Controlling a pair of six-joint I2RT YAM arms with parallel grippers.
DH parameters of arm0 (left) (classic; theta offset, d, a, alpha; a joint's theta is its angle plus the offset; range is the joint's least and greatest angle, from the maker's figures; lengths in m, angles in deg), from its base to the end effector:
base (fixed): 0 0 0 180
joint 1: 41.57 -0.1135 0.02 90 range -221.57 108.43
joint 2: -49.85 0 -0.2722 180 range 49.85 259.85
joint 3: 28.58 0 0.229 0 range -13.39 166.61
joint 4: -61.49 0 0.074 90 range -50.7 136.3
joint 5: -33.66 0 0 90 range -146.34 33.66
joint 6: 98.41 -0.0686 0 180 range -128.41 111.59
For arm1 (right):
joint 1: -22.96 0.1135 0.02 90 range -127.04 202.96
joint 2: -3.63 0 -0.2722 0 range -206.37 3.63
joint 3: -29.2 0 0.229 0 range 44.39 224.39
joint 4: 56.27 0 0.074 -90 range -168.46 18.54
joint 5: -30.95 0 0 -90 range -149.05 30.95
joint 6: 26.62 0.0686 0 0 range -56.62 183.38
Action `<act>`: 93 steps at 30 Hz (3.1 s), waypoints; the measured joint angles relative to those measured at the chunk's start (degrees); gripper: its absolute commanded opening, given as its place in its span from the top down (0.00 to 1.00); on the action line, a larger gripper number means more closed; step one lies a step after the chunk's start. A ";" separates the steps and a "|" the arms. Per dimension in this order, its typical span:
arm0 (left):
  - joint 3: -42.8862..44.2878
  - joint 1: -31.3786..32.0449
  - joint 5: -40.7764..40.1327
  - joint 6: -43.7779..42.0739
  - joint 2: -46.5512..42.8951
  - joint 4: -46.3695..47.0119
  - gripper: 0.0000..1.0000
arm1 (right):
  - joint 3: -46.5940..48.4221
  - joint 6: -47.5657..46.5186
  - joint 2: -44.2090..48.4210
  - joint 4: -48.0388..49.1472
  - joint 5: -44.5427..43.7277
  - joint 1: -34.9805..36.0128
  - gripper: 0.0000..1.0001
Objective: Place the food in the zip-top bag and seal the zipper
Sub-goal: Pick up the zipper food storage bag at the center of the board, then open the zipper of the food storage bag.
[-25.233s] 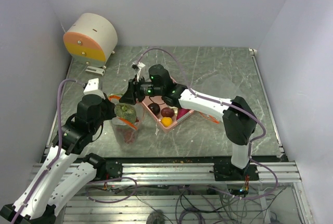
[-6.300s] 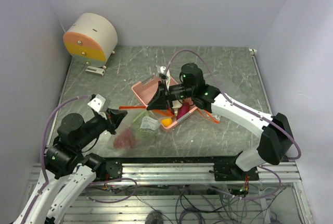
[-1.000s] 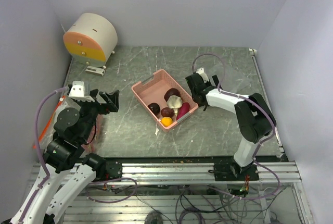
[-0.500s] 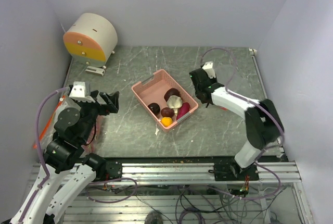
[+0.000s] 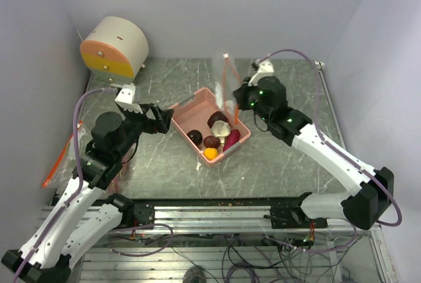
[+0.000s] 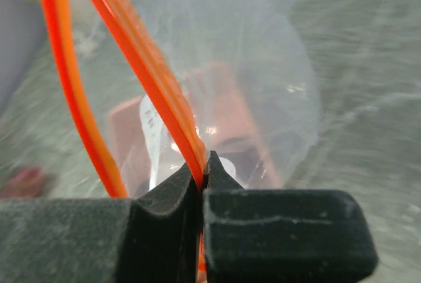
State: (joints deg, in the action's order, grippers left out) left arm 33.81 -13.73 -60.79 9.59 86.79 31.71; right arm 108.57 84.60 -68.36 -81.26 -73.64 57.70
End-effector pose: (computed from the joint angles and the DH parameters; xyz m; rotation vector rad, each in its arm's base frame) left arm 0.1362 -0.0659 0.3647 0.0835 1.6725 -0.5444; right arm 0.2537 0.1549 0.3593 -0.0465 1.8902 0.4335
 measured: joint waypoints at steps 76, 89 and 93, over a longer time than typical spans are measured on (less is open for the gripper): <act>25.51 7.52 -19.02 -2.86 7.50 -37.38 0.93 | 12.22 9.44 -23.17 9.09 6.14 20.72 1.00; 17.35 7.50 -19.80 1.40 12.09 -36.24 0.93 | 10.19 5.18 -23.28 6.12 12.41 19.98 0.00; 13.05 7.50 -19.74 2.75 15.65 -33.03 0.93 | 8.41 3.32 -16.26 2.12 10.47 19.91 0.00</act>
State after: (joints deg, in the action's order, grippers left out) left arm 46.86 -6.23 -80.53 12.35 102.44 -1.31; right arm 116.99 87.92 -84.62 -79.14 -63.17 77.61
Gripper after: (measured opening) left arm 0.075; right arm 0.998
